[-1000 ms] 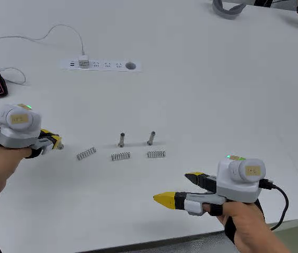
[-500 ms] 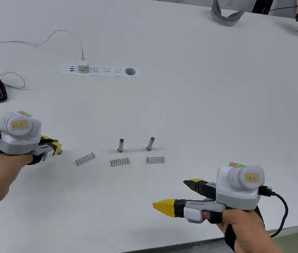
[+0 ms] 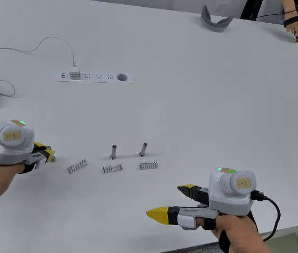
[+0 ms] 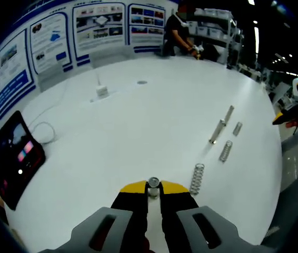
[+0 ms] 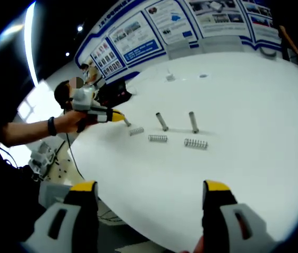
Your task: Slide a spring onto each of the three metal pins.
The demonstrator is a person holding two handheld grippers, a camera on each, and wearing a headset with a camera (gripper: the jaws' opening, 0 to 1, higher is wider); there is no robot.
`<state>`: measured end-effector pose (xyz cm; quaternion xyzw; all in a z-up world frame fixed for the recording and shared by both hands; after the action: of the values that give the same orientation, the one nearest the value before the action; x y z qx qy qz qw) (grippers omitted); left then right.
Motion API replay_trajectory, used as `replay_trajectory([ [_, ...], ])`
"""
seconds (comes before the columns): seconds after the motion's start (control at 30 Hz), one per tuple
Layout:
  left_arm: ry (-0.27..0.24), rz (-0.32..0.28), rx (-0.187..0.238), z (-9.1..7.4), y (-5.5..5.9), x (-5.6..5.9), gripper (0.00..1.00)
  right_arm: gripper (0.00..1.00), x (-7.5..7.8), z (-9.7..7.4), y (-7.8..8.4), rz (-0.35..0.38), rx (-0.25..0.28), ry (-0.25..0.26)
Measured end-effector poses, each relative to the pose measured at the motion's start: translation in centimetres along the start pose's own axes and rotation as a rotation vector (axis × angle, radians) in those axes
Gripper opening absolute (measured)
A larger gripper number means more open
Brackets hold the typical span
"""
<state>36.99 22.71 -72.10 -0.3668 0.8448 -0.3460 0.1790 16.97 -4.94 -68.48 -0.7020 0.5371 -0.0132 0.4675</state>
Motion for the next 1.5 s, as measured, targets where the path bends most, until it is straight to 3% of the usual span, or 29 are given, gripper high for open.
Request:
replay_trajectory([
  [0.47,0.043,0.038,0.014,0.4,-1.1,2.4,0.08,0.83,-0.2,0.3,0.3,0.001,-0.007,-0.004],
  [1.23,0.089,0.054,0.038,2.0,-2.2,4.9,0.08,0.83,-0.3,0.5,0.7,0.003,-0.025,-0.014],
  [1.5,0.092,0.094,0.041,2.0,-2.2,5.4,0.08,0.83,-0.1,0.4,0.7,0.008,-0.02,-0.011],
])
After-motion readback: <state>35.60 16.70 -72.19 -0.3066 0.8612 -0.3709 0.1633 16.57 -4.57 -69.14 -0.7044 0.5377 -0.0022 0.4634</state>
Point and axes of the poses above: the centre of the closed fingertips' face, and the gripper's own axes: z roughly forward along the fingers, x roughly to its right, y roughly out of its underside, the point moved 5 cm from there along -z, roughly backward along the fingers, and after that the axes turned 6 degrees about -y, right-handed, at the moved point
